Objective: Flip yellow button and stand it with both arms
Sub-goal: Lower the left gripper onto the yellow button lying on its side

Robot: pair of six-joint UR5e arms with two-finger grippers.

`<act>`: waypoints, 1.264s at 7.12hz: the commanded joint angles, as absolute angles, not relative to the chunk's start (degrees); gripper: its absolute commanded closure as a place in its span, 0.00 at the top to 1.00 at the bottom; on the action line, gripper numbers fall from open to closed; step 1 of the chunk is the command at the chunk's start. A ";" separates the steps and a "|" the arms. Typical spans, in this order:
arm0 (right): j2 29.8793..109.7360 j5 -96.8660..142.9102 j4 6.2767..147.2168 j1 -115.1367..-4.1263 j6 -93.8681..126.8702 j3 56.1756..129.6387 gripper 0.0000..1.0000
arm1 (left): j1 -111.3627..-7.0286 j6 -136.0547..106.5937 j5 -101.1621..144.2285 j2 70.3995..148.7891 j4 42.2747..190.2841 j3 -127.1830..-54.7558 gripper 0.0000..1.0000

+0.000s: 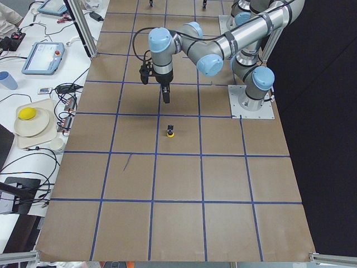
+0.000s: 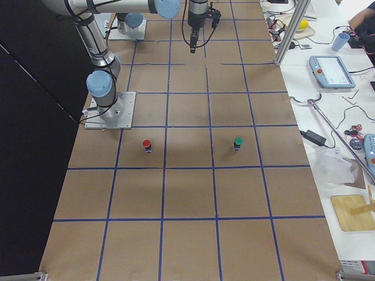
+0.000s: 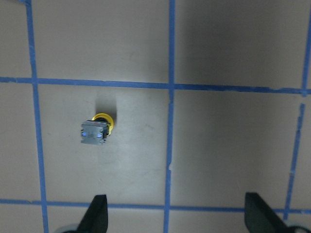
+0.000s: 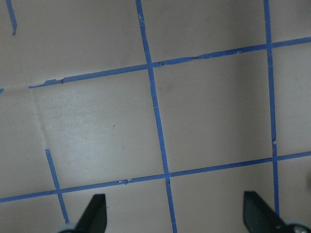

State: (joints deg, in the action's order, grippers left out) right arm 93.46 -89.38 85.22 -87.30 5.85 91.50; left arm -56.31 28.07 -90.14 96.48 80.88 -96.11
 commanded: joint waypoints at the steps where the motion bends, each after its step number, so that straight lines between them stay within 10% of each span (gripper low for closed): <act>1: 93.52 -89.38 85.17 -87.28 5.89 91.49 1.00 | -53.27 32.32 -87.72 103.41 73.08 -97.29 1.00; 9: 93.43 -89.30 85.25 -87.28 5.89 91.49 1.00 | -48.16 42.79 -87.45 106.79 58.10 -112.32 0.98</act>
State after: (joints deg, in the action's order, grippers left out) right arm 93.47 -89.37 85.22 -87.30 5.83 91.49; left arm -48.27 41.43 -87.28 106.85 58.76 -110.49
